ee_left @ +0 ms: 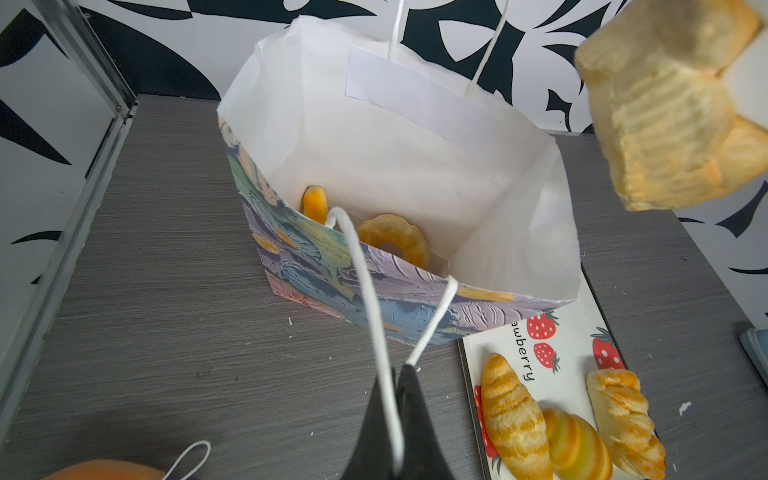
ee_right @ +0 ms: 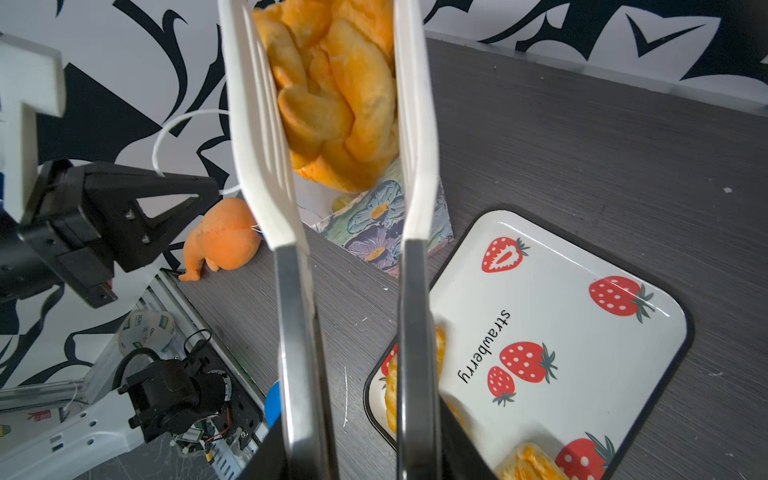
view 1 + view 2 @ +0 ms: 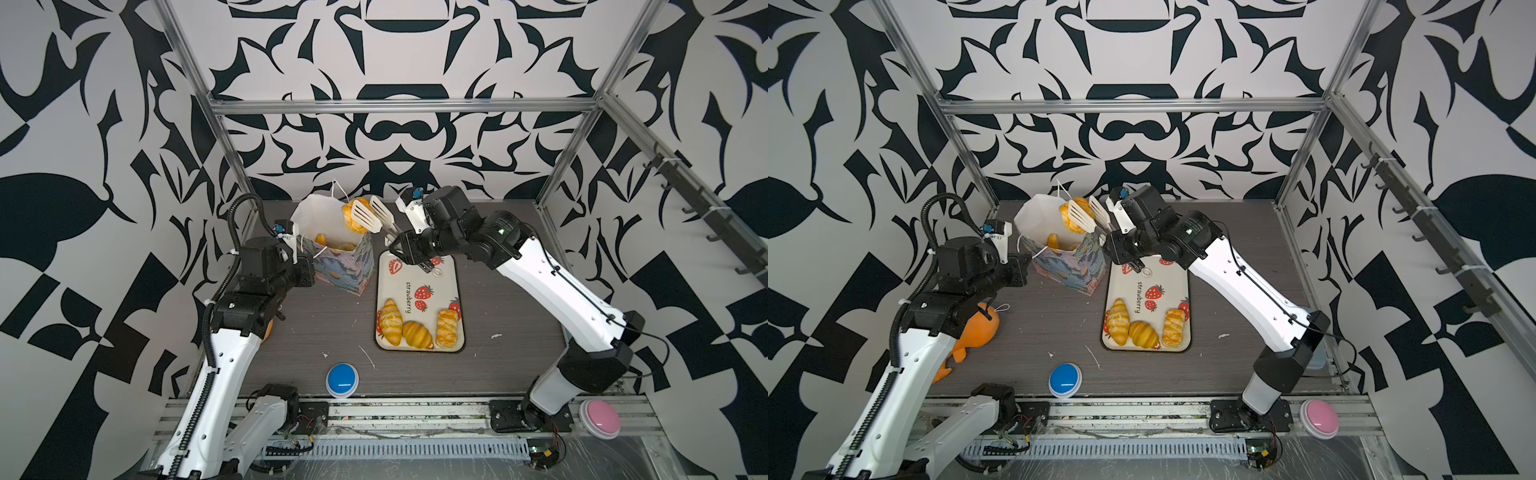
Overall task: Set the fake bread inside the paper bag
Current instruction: 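Carry the braided pastry in the tongs over the bag opening, then open the tongs to drop the braided pastry into the bag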
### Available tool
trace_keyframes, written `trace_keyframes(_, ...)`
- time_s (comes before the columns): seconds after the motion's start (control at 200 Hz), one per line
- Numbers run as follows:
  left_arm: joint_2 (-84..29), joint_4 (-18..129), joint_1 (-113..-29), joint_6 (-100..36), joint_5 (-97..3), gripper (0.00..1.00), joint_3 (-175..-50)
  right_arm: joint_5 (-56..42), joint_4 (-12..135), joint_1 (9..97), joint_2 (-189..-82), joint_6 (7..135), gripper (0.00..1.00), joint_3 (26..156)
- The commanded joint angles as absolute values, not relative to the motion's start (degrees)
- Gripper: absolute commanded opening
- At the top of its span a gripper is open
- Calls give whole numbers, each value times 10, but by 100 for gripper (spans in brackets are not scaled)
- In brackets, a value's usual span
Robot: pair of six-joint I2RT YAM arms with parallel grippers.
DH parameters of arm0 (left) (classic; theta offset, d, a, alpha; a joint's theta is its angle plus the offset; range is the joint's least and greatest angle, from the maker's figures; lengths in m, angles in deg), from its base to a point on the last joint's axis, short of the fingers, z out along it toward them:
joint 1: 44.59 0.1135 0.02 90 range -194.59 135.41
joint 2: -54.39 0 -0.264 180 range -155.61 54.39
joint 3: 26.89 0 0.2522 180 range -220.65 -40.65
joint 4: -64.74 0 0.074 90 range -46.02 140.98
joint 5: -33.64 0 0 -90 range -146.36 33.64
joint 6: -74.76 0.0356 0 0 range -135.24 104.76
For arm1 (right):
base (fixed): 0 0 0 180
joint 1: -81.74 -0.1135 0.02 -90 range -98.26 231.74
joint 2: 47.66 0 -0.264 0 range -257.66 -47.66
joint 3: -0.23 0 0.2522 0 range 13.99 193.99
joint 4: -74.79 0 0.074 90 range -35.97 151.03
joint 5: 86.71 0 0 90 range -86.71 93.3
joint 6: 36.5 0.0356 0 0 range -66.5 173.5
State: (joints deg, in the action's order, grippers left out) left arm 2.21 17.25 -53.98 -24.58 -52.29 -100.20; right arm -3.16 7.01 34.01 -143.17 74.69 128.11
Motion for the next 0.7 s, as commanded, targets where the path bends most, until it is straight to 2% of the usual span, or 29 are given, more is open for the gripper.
trace_keyframes(0.0, 29, 159, -541, -243, -519, 4, -998, -44, 106, 335, -1442, 742, 43, 1331)
trace_keyframes(0.245, 30, 158, -541, -243, -517, 5, -997, -51, 106, 332, -1491, 742, 43, 1363)
trace_keyframes(0.695, 32, 159, -541, -243, -517, 4, -996, -49, 134, 332, -1505, 753, 42, 1324)
